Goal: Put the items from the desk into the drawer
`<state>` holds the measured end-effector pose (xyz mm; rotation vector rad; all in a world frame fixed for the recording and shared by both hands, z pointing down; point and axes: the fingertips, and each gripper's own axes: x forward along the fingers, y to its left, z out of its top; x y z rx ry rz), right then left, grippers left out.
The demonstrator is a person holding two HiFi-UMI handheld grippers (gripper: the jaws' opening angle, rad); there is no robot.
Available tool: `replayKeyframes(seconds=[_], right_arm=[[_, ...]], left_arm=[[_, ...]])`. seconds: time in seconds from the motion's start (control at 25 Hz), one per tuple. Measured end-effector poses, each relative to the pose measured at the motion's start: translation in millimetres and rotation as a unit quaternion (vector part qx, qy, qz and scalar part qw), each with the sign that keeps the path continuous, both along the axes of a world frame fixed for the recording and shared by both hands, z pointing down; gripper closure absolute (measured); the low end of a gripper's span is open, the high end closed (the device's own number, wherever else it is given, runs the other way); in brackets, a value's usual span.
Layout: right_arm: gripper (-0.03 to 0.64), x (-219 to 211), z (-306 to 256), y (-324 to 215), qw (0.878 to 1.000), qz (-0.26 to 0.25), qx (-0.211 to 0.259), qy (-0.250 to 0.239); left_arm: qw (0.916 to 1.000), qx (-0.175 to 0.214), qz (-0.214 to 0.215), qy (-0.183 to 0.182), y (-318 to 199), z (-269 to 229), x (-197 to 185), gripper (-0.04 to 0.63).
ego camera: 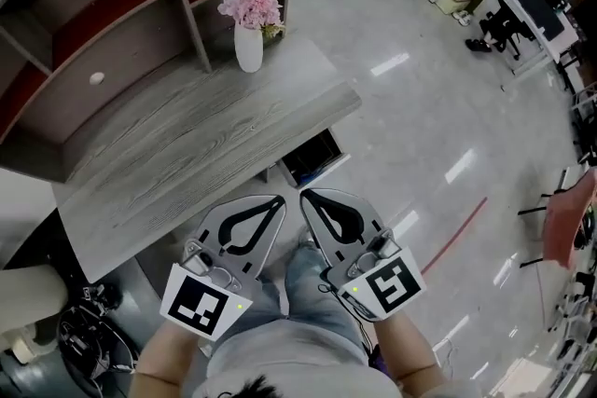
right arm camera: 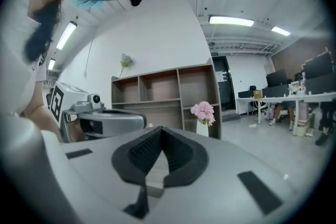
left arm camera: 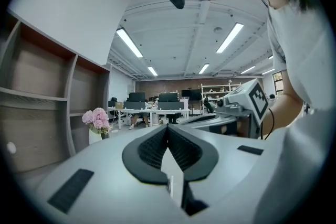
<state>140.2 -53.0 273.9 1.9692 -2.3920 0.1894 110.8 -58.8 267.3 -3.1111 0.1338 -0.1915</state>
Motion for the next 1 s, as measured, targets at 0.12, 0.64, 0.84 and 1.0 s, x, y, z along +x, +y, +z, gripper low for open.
replayKeyframes(seconds=[0.12,0.64,0.84,1.0], right_arm=[[0.611,-13.7,-12.6,11.9,1.000,-0.006,0.016,0.003],[0.611,-71.3,-32.4,26.6,0.998,-0.054,0.036,0.002],[0.611,-86.7,-35.4,26.7,0.997,-0.063,0.041,-0.006],[0.611,-96.3,-37.4,24.7,0.997,-0.065,0.051,-0.003]], left_arm=[[1.0000,0.007,0.000,0.007,6.4,-5.8,-10.6,0.588],[0.9994,0.009,-0.027,0.022,17.7,-18.3,-51.5,0.586],[0.9991,0.015,-0.033,0.021,18.5,-20.5,-65.5,0.588],[0.9989,0.015,-0.040,0.019,17.1,-19.7,-77.2,0.586]])
